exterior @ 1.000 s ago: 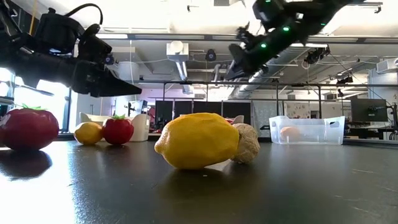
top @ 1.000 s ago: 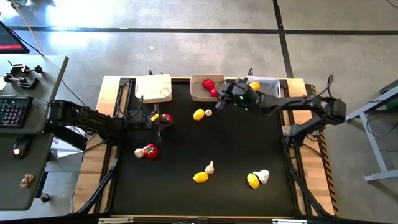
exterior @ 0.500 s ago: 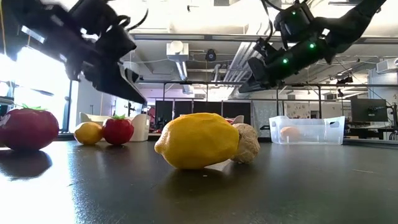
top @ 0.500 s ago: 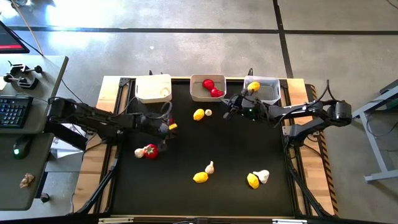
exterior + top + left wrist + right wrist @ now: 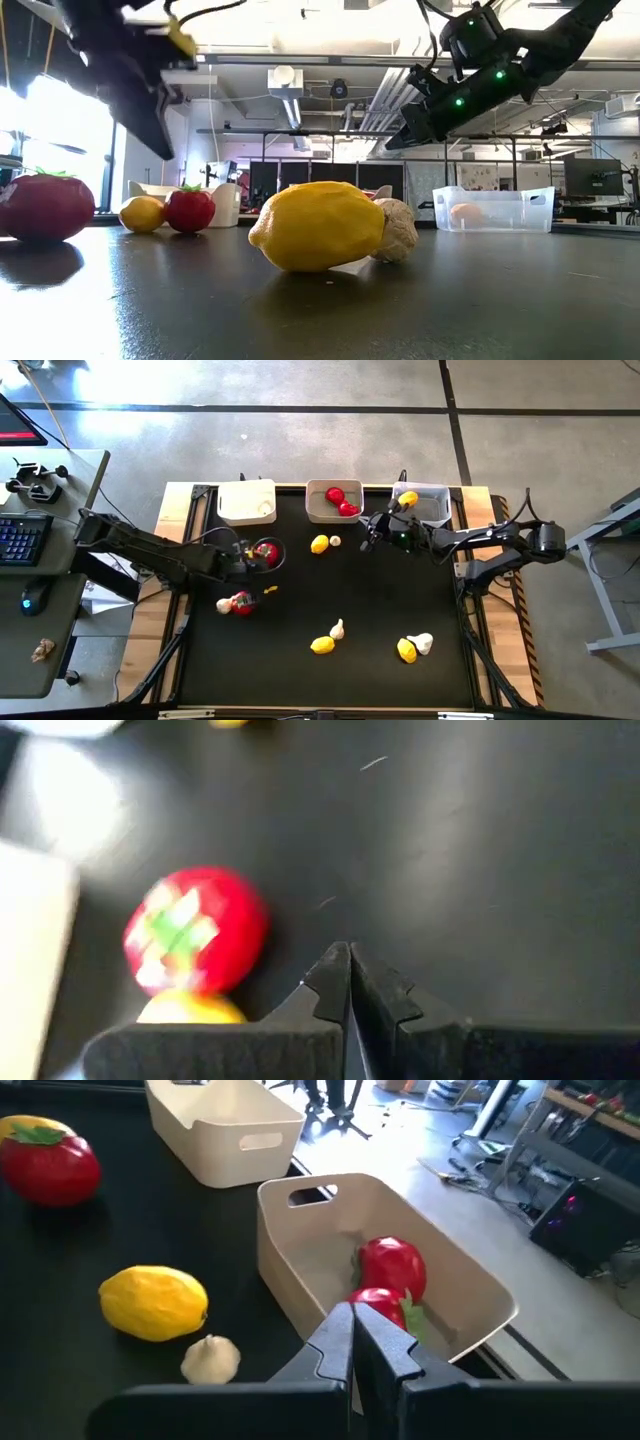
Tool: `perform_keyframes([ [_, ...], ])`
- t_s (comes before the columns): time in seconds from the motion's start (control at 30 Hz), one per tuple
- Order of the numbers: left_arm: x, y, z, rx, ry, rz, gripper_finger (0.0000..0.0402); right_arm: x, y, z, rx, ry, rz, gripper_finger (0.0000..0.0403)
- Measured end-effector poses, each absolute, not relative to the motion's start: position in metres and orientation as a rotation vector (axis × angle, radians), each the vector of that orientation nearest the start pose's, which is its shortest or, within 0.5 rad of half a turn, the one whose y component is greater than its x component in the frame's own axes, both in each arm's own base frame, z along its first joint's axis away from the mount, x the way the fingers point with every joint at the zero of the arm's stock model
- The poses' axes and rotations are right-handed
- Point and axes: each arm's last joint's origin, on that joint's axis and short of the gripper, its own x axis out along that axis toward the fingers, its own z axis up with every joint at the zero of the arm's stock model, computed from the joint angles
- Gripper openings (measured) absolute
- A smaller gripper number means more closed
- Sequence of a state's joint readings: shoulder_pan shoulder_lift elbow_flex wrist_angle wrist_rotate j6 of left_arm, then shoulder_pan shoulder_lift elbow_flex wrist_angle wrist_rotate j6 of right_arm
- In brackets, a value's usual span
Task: Sort produce into baskets
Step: Put the top left lemon into the transparent bin
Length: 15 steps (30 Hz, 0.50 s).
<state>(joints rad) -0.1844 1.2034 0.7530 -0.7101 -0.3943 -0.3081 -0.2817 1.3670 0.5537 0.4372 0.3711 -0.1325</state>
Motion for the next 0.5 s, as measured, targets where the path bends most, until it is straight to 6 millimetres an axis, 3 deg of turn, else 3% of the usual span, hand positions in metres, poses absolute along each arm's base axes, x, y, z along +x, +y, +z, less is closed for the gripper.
perform_keyframes([
  [0.2,0.179,-0.02,0.197,-0.079,1.038,0.479,0.0,0.254,-0.083,0.19,-0.123,0.424,-0.606,0.0],
  [0.5,0.154,-0.01,0.21,-0.282,1.004,0.563,0.0003,0.253,-0.083,0.19,-0.098,0.417,-0.612,0.0],
])
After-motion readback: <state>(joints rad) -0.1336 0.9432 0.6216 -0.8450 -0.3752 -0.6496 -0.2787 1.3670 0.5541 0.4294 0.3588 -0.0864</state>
